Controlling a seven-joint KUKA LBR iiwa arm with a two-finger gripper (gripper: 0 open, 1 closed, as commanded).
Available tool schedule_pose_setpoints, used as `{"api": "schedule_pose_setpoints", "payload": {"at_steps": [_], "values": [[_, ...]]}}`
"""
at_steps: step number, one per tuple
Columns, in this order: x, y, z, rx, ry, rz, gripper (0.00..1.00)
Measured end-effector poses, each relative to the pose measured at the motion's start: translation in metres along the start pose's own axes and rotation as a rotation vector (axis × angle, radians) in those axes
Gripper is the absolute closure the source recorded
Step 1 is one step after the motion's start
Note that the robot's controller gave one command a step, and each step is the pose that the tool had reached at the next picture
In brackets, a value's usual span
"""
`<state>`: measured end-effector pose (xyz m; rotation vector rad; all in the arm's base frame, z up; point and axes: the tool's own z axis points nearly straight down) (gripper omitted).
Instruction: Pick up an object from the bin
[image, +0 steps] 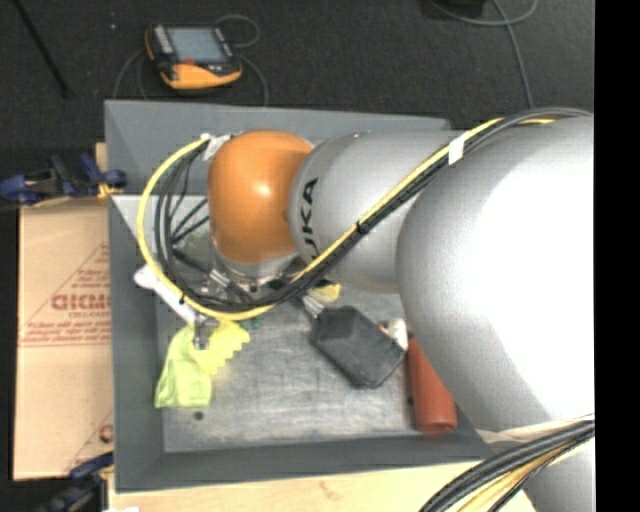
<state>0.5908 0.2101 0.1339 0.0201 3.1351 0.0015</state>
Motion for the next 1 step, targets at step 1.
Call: {"api": "schedule_pose_setpoints", "payload": {"at_steps": [1], "values": [[0.0001, -0.0002, -0.0078, 0.0, 0.002, 0.0, 1.0]]}}
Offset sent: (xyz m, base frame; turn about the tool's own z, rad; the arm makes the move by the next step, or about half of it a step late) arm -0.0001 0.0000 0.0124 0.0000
